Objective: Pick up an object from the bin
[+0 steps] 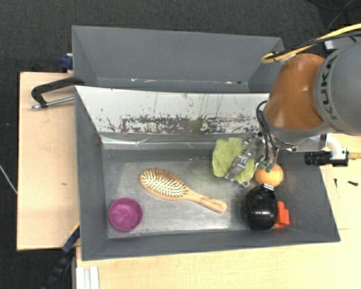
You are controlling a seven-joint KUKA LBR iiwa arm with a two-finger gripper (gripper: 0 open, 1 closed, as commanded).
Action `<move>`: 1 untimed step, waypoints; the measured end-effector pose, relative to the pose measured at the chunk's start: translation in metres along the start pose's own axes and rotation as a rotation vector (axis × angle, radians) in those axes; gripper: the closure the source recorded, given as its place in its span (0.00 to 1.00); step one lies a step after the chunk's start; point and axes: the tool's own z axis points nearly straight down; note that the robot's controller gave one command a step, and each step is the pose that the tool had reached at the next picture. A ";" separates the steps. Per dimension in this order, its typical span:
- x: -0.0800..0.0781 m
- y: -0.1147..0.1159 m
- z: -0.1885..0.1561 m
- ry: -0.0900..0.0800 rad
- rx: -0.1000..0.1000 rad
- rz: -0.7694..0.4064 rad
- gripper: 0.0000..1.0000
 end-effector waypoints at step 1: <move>0.001 0.000 -0.015 0.004 0.002 0.000 1.00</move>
Offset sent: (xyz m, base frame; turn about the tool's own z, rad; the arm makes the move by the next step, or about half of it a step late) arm -0.0001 0.0001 0.0573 0.0000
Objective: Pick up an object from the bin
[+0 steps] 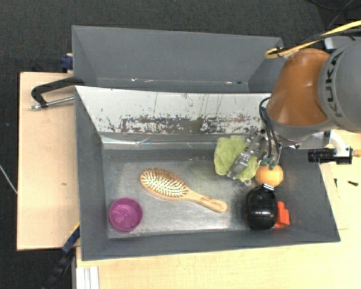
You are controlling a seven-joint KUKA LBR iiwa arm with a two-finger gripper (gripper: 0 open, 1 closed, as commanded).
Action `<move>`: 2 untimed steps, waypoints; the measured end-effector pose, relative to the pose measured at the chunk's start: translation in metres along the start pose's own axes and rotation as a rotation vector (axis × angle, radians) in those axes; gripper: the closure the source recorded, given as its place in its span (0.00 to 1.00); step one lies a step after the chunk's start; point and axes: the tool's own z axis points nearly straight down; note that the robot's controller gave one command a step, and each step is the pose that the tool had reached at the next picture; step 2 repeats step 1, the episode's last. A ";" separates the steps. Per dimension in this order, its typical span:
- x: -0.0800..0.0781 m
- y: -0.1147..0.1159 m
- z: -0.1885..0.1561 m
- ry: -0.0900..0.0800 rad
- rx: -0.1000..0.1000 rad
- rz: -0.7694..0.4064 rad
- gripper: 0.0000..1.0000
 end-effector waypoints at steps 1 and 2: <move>-0.001 0.001 -0.017 -0.004 -0.002 -0.001 1.00; -0.001 0.001 -0.017 -0.004 -0.002 -0.001 1.00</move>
Offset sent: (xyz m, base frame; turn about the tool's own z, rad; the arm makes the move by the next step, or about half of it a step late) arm 0.0000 0.0000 0.0457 0.0000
